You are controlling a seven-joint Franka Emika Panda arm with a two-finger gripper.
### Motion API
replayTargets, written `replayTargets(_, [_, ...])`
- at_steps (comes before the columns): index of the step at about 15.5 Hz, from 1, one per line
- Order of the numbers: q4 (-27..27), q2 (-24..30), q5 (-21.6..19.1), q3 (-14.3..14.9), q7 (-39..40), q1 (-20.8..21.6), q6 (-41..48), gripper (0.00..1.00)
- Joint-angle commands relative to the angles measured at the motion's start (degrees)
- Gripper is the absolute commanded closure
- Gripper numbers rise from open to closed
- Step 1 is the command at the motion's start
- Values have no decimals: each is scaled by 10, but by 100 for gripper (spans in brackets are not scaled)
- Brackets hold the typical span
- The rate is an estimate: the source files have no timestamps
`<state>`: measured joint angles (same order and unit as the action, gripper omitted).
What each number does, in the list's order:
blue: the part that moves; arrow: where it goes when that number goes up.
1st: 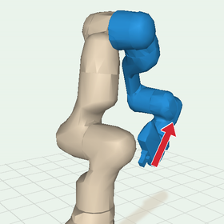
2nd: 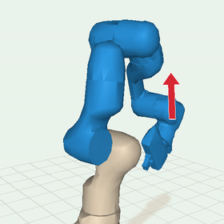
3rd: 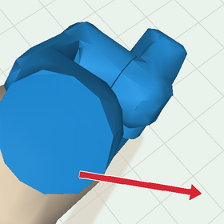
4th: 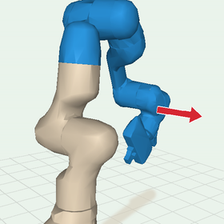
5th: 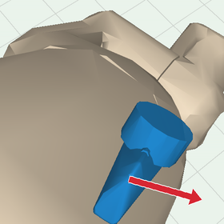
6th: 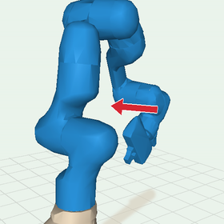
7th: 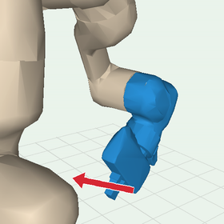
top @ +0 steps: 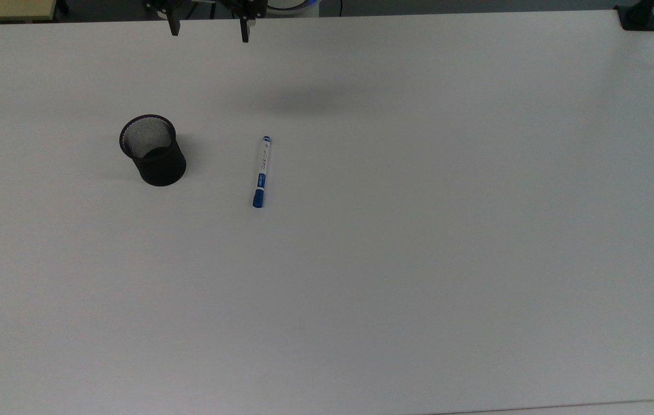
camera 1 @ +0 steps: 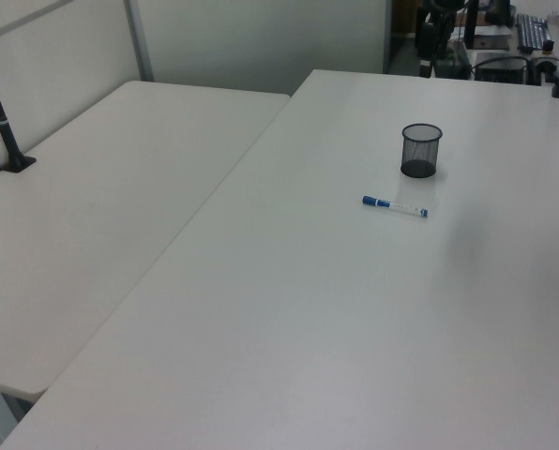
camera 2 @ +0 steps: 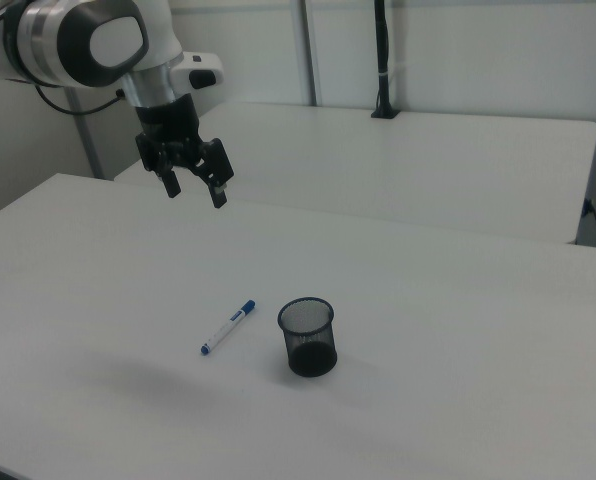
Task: Remove the marker
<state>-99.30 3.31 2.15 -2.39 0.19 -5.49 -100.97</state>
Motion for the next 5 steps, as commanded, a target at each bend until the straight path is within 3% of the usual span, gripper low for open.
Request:
replayTargets(1, [-12, 10, -15, -3, 9, -3, -15, 0])
replayTargets(5, [-11, 11, -19, -4, 2, -6, -16, 0])
